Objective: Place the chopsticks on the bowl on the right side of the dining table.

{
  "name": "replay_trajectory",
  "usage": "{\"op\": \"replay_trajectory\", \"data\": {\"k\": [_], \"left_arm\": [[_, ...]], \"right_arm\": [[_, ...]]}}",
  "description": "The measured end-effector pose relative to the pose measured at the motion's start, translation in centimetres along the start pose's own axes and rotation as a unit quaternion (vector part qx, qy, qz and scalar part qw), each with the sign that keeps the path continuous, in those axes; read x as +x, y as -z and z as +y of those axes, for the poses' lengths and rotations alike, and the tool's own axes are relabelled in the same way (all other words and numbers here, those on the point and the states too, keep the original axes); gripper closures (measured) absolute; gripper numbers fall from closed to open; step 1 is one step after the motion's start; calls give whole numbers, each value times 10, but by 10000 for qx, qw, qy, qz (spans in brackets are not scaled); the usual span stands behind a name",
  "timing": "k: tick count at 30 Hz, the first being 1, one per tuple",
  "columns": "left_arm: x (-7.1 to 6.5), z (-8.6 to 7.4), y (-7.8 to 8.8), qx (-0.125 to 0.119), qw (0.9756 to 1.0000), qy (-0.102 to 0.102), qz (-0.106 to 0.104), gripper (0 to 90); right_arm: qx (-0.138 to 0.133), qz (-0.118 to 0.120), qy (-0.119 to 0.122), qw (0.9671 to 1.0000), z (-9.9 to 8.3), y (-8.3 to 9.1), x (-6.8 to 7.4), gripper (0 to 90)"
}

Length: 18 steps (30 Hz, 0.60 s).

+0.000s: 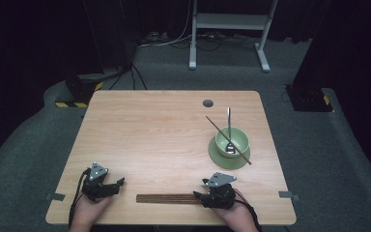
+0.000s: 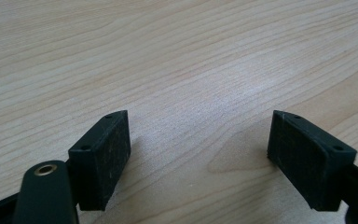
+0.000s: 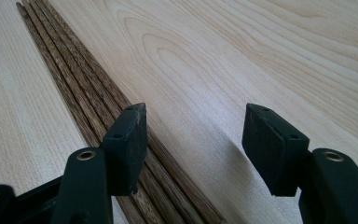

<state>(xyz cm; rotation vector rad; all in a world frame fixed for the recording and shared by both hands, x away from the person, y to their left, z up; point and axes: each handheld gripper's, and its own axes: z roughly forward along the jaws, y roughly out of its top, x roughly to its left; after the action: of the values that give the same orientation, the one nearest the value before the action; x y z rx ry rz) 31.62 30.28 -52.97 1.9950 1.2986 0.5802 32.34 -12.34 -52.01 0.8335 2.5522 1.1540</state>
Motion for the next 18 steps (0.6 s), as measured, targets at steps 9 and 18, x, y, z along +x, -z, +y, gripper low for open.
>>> {"op": "replay_trajectory", "data": {"k": [9, 18], "left_arm": [[0, 0, 0, -8, 10000, -15, -23, 218], [0, 0, 0, -11, 10000, -16, -28, 219]], "right_arm": [[39, -6, -27, 10000, -1, -1, -3, 410], [68, -206, -161, 9996, -2, 1, -10, 424]]}}
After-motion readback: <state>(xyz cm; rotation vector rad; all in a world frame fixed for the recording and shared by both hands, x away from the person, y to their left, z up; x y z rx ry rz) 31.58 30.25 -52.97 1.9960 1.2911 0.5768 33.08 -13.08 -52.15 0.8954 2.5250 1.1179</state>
